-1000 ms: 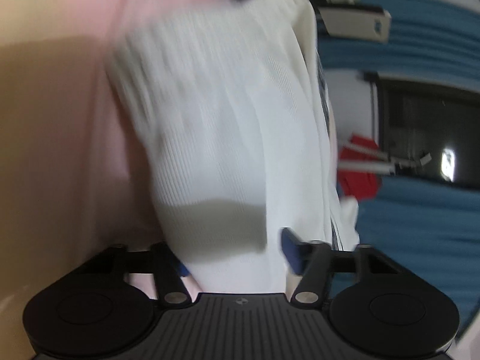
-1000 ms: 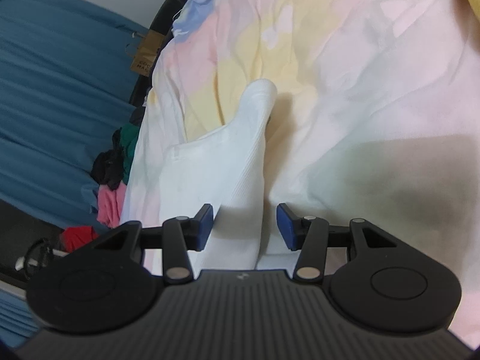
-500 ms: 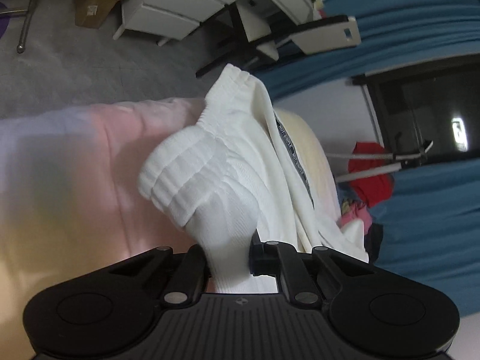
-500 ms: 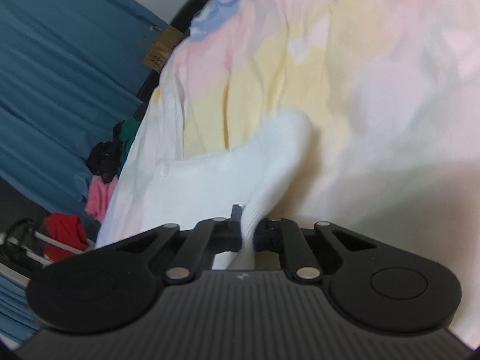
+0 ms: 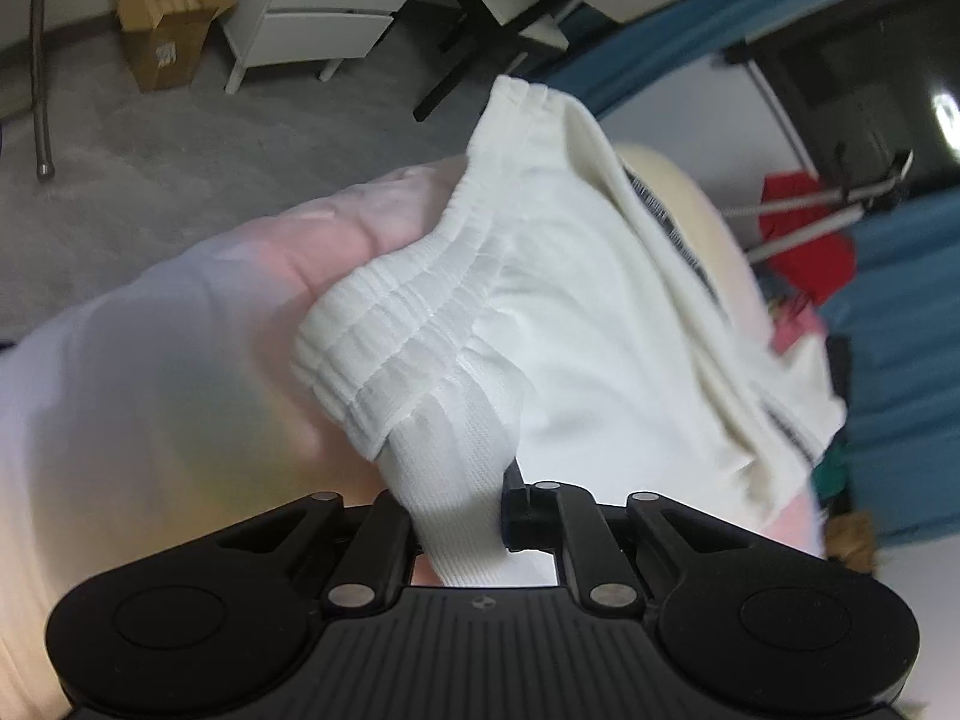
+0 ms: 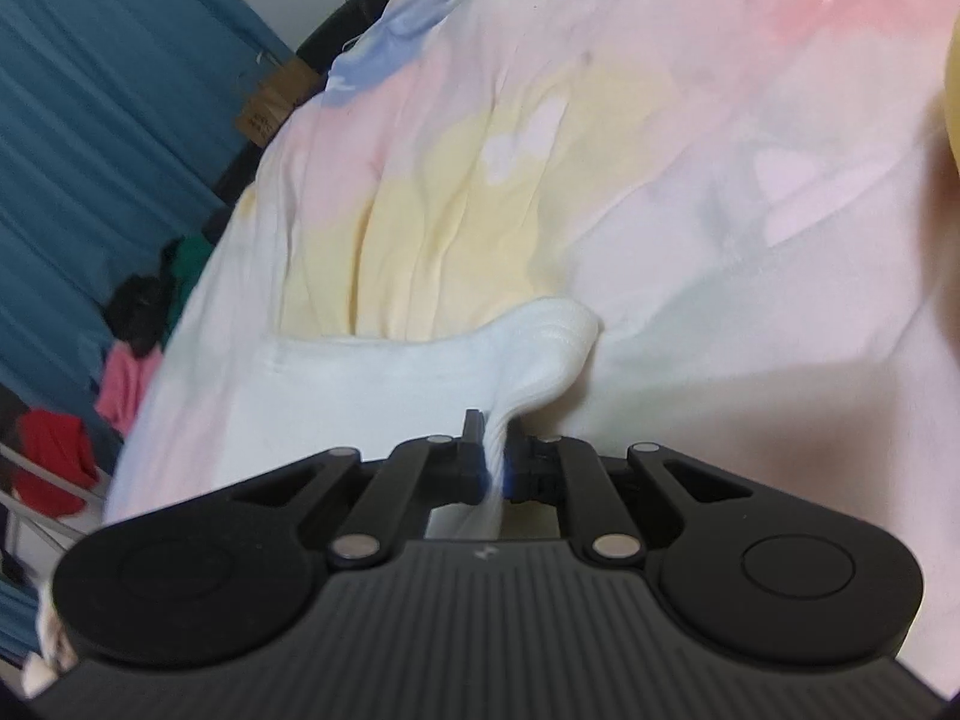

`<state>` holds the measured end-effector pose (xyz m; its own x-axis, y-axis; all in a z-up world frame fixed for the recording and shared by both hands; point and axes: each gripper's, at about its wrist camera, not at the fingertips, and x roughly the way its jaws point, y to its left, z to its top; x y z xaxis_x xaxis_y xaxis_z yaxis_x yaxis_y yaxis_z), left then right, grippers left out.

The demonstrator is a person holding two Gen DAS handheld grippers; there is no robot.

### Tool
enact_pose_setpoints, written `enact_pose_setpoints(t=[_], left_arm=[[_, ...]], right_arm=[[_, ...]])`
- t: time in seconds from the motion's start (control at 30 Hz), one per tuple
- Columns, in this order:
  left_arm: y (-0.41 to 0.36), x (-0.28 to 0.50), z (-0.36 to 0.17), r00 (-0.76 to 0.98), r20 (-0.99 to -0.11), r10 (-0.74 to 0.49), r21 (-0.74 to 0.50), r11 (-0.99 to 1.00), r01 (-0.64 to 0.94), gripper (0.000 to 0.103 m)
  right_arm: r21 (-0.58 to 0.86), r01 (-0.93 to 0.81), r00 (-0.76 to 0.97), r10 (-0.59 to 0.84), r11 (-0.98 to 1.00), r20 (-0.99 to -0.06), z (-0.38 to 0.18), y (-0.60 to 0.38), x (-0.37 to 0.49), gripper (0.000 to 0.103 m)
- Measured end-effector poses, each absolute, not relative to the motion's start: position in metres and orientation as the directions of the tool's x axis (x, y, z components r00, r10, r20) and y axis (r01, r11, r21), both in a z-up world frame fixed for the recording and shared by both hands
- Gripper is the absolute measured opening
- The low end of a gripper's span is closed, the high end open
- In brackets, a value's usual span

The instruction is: Fold clothes

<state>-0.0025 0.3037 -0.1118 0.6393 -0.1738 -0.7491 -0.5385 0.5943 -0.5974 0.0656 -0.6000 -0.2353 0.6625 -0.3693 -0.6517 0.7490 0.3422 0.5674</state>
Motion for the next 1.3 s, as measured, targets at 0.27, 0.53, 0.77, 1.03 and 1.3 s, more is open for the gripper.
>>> enact_pose_setpoints(t=[0.27, 0.53, 0.77, 1.03, 1.3], left_arm=[[0.279, 0.001, -0.089, 0.593, -0.801, -0.084, -0.427, 0.775, -0.466, 0.082], [0.213, -0.023, -0.031, 0.715, -0.691, 0.106, -0.169, 0.938, -0.303, 0.099], [0.120, -0.029, 0.011, 0.839, -0.543, 0.042, -0.114, 0.986, -0.124, 0.101], [0.015, -0.006, 0.033, 0.905, -0.419, -0.069, -0.056, 0.997, 0.050, 0.102], [-0.036, 0.037, -0.013, 0.913, -0.378, -0.153, -0.073, 0.988, 0.135, 0.102]], right_arm=[[0.472, 0.767, 0.636, -0.426, 0.434, -0.643, -0.202, -0.575, 0.069, 0.043], [0.388, 0.619, 0.771, -0.436, 0.683, -0.463, -0.130, -0.509, 0.050, 0.076], [0.360, 0.295, 0.935, -0.190, 0.885, -0.298, -0.073, -0.416, 0.027, 0.075], [0.301, 0.032, 0.978, 0.032, 0.953, -0.206, -0.048, -0.354, 0.013, 0.075], [0.241, -0.074, 0.974, 0.122, 0.968, -0.190, -0.078, -0.320, 0.020, 0.075]])
